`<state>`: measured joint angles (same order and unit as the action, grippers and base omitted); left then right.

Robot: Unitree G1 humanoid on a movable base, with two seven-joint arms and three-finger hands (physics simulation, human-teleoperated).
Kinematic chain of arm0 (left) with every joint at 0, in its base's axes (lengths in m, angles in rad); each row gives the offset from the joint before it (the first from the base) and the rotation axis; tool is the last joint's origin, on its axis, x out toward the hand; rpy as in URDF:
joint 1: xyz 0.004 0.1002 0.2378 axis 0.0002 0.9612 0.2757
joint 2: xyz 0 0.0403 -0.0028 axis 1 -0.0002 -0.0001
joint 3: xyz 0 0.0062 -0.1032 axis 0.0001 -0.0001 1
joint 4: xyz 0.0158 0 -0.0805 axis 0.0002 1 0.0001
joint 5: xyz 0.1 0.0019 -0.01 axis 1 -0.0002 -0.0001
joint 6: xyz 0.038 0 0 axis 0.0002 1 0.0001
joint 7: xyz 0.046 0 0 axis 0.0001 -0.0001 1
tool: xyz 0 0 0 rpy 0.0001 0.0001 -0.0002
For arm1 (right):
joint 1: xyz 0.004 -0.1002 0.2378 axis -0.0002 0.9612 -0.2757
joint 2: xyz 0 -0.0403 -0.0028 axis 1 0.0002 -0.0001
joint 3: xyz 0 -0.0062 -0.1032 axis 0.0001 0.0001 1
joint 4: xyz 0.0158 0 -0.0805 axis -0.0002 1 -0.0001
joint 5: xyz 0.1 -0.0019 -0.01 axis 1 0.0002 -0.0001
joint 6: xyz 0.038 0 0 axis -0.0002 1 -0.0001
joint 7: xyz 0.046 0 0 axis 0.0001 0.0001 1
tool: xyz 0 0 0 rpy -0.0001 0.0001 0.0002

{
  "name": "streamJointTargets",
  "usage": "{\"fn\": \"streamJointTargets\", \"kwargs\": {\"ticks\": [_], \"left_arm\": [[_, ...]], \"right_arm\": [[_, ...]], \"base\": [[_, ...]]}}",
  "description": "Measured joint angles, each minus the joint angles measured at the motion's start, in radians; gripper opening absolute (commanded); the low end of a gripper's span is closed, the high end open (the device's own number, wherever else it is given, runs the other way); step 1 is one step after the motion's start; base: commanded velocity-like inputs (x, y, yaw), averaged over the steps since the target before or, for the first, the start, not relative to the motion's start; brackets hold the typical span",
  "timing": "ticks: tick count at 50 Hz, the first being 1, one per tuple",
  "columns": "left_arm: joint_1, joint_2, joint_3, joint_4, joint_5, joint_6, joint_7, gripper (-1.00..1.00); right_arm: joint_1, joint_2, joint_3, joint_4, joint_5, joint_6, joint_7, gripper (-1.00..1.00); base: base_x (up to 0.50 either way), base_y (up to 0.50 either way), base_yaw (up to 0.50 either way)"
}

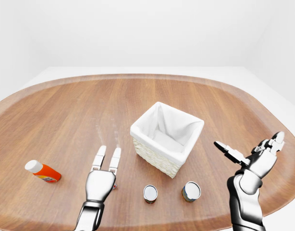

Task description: Pick up the alphabet soup and the cream cheese box, and put them in the basket.

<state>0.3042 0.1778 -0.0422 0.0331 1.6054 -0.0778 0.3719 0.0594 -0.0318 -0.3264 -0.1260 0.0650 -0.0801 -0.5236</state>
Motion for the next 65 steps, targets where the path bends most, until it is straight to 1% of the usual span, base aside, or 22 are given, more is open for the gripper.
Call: {"fn": "streamJointTargets", "kwargs": {"ticks": [10, 16, 19, 30, 42, 65], "left_arm": [[-0.031, 0.015, -0.025, 0.116, -0.001, 0.012, 0.042, 1.00], [-0.061, 0.020, -0.047, 0.200, 0.008, 0.032, 0.075, 1.00], [-0.078, 0.023, -0.058, 0.245, 0.008, 0.038, 0.091, 1.00], [-0.138, 0.033, -0.092, 0.406, -0.003, 0.048, 0.152, 1.00], [-0.190, 0.042, -0.118, 0.543, -0.023, 0.041, 0.152, 1.00], [-0.405, 0.039, -0.141, 0.842, -0.096, 0.013, 0.152, 1.00]], "right_arm": [[0.000, 0.000, 0.000, -0.002, 0.000, 0.003, 0.000, 1.00], [0.000, 0.000, 0.000, -0.003, 0.000, 0.005, 0.000, 1.00], [0.000, 0.000, 0.000, -0.004, 0.000, 0.005, 0.000, 1.00], [-0.001, -0.001, 0.000, 0.001, -0.001, 0.002, 0.000, 1.00], [-0.001, -0.001, 0.001, 0.002, -0.002, 0.003, 0.000, 1.00], [-0.004, -0.003, 0.001, 0.008, -0.001, 0.003, 0.000, 1.00]], "base": [[0.00, 0.00, 0.00], [0.00, 0.00, 0.00], [0.00, 0.00, 0.00], [0.00, 0.00, 0.00], [0.00, 0.00, 0.00], [0.00, 0.00, 0.00]]}}
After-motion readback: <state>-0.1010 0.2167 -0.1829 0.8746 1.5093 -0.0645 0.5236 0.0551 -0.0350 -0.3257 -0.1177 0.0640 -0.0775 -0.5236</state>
